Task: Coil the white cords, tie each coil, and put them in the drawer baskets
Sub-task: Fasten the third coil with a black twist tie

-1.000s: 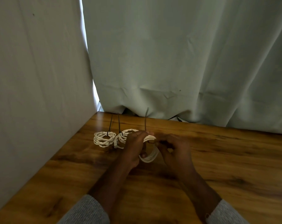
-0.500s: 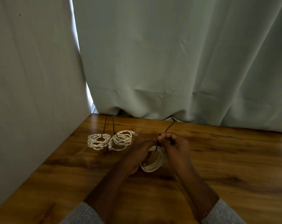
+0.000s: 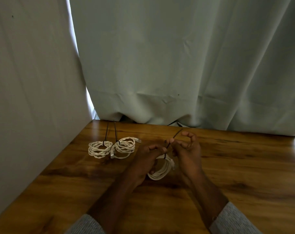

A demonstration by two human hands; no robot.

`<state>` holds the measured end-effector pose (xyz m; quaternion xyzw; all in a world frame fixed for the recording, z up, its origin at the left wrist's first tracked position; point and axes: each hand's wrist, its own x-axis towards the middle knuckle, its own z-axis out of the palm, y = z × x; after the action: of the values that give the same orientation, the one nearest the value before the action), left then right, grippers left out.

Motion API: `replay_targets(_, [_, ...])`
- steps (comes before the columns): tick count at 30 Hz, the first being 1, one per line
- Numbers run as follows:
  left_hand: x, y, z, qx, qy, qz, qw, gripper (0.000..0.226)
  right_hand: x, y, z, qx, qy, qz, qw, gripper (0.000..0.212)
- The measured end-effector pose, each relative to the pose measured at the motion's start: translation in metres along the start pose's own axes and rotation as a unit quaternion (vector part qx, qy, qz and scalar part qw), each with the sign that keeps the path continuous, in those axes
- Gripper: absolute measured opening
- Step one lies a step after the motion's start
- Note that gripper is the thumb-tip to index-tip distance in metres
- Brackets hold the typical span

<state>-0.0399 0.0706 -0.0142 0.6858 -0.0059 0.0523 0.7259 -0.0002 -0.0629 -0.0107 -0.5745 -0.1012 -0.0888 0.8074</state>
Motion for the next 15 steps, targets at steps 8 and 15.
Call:
replay_targets(8, [-0.006,0.005,0.004,0.002,-0.023,0.001,1.0,0.009,0.018,0.001,-0.013,0.022,0.062,0.002,0.998,0.012])
replay_targets(15, [-0.008,0.006,0.006,0.004,-0.016,0.01,1.0,0.009,0.036,0.012,-0.022,-0.05,0.086,-0.036,0.994,0.013])
